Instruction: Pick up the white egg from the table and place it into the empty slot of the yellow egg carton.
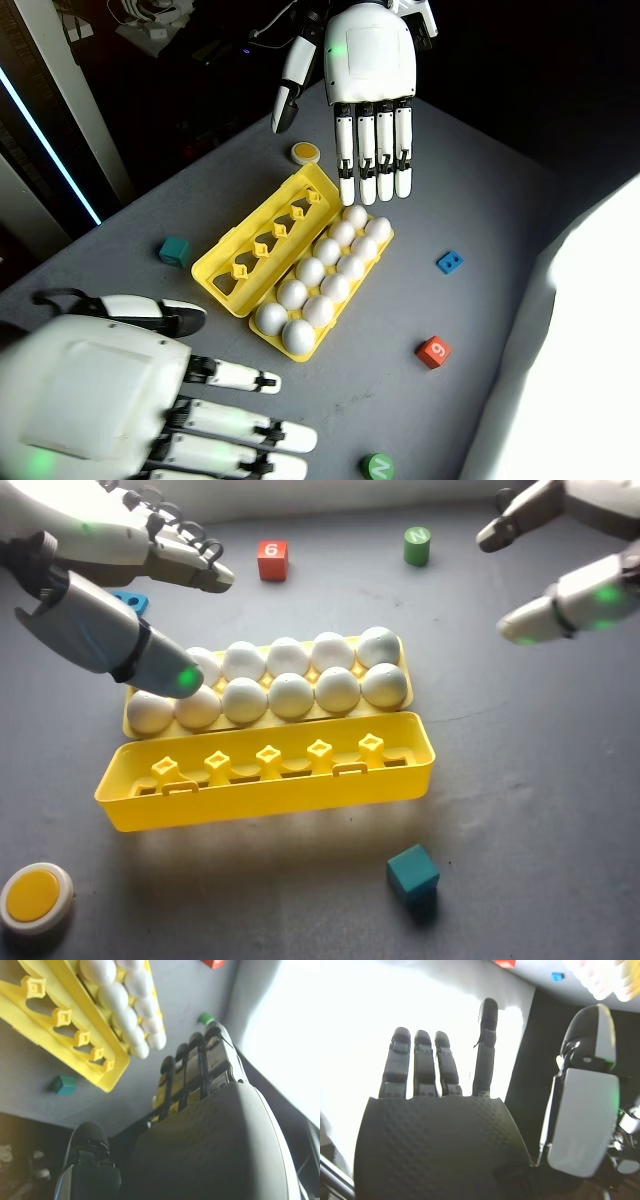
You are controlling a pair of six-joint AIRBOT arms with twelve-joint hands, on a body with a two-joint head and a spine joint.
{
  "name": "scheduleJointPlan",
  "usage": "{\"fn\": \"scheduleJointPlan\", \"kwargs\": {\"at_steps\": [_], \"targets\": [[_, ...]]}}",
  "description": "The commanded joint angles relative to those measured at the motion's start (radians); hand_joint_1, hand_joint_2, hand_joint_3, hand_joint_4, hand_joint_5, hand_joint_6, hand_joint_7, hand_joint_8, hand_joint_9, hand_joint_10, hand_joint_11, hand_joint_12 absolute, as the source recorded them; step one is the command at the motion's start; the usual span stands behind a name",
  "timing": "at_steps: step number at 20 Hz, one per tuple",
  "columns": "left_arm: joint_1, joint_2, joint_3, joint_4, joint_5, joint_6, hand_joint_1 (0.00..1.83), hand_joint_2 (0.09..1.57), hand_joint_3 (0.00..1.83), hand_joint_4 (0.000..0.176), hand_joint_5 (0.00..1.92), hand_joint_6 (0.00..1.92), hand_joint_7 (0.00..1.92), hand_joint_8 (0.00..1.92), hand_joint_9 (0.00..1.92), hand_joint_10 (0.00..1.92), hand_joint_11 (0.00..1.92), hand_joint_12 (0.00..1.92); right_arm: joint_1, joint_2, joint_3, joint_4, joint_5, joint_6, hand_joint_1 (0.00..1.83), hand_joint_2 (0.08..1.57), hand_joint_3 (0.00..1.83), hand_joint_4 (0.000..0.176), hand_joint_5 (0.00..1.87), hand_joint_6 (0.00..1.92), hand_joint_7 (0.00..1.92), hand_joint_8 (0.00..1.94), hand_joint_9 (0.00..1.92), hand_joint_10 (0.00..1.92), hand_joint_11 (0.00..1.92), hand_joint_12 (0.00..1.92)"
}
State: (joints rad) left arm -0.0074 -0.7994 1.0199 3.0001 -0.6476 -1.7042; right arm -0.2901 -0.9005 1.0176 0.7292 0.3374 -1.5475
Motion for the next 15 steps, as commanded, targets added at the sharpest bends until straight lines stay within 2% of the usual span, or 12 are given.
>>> {"fn": "scheduleJointPlan", "kwargs": {"at_steps": [1,3,4,5,7,8,10,11,12,13,14,15], "targets": [[-0.007,0.007,-0.007,0.012,0.085,-0.003,0.0,1.14,0.0,0.0,0.07,0.01,0.05,0.0,0.03,0.0,0.01,0.02,0.015,0.022,-0.01,-0.018,0.059,-0.001,0.74,0.8,0.0,0.155,0.7,0.02,0.07,0.02,0.01,0.0,0.0,0.0],[-0.006,0.009,-0.012,0.012,0.085,-0.003,0.0,1.16,0.0,0.0,0.08,0.01,0.08,0.01,0.05,0.01,0.04,0.03,0.032,0.087,-0.06,-0.004,0.023,-0.001,0.55,0.81,0.0,0.155,0.71,0.0,0.17,0.02,0.04,0.01,0.0,0.0],[-0.006,0.009,-0.012,0.012,0.085,-0.003,0.0,1.16,0.0,0.0,0.08,0.01,0.08,0.01,0.05,0.01,0.04,0.03,0.038,0.11,-0.075,0.002,0.013,-0.001,0.55,0.81,0.0,0.155,0.71,0.0,0.17,0.02,0.04,0.01,0.0,0.0],[-0.007,0.009,-0.011,0.012,0.085,-0.003,0.0,1.16,0.0,0.0,0.09,0.01,0.09,0.02,0.06,0.01,0.04,0.03,0.047,0.138,-0.09,0.027,0.0,-0.002,0.47,0.81,0.0,0.126,0.74,0.01,0.24,0.01,0.07,0.01,0.0,0.0],[-0.011,0.009,-0.008,0.012,0.082,-0.003,0.0,1.16,0.01,0.0,0.1,0.01,0.09,0.02,0.06,0.01,0.03,0.03,0.056,0.181,-0.116,0.038,-0.009,-0.004,0.39,0.85,0.0,0.121,0.75,0.0,0.29,0.01,0.16,0.02,0.02,0.01],[-0.013,0.008,0.0,0.012,0.082,-0.003,0.0,1.16,0.01,0.0,0.1,0.02,0.1,0.02,0.07,0.02,0.04,0.04,0.061,0.197,-0.126,0.038,-0.006,-0.004,0.36,0.92,0.01,0.097,0.71,0.0,0.31,0.0,0.22,0.01,0.0,0.13],[-0.017,0.007,0.015,0.012,0.081,-0.005,0.0,1.17,0.0,0.0,0.12,0.01,0.11,0.0,0.07,0.01,0.0,0.15,0.063,0.205,-0.128,0.038,-0.004,-0.003,0.44,1.04,0.01,0.028,0.83,0.02,0.5,0.02,0.39,0.04,0.0,0.85],[-0.017,0.006,0.017,0.012,0.079,-0.009,0.0,1.17,0.0,0.0,0.12,0.0,0.11,0.0,0.08,0.01,0.0,0.19,0.063,0.204,-0.128,0.038,-0.004,-0.003,0.43,1.14,0.01,0.0,0.88,0.02,0.58,0.01,0.48,0.05,0.0,1.12],[-0.017,0.006,0.013,0.012,0.079,-0.01,0.0,1.17,0.0,0.0,0.12,0.0,0.11,0.0,0.08,0.0,0.0,0.19,0.063,0.202,-0.13,0.038,-0.004,-0.001,0.47,1.19,0.01,0.0,0.9,0.03,0.65,0.03,0.54,0.08,0.0,1.23],[-0.017,0.007,0.005,0.012,0.079,-0.009,0.0,1.18,0.0,0.0,0.12,0.0,0.11,0.0,0.08,0.0,0.0,0.19,0.061,0.199,-0.133,0.038,-0.003,0.005,0.84,1.29,0.0,0.015,0.73,1.15,0.77,0.08,0.68,0.18,0.14,1.29],[-0.017,0.007,0.0,0.012,0.079,-0.009,0.0,1.18,0.0,0.0,0.1,0.0,0.09,0.0,0.07,0.0,0.0,0.15,0.059,0.198,-0.136,0.038,-0.001,0.005,1.04,1.29,0.05,0.0,0.65,1.56,0.63,1.17,0.78,0.33,0.25,1.4],[-0.018,0.007,-0.002,0.012,0.079,-0.009,0.0,1.18,0.0,0.0,0.1,0.0,0.1,0.0,0.08,0.0,0.0,0.16,0.057,0.197,-0.141,0.038,0.003,0.005,0.8,1.41,0.01,0.022,0.49,1.75,0.57,1.34,0.66,0.92,0.35,1.46]]}}
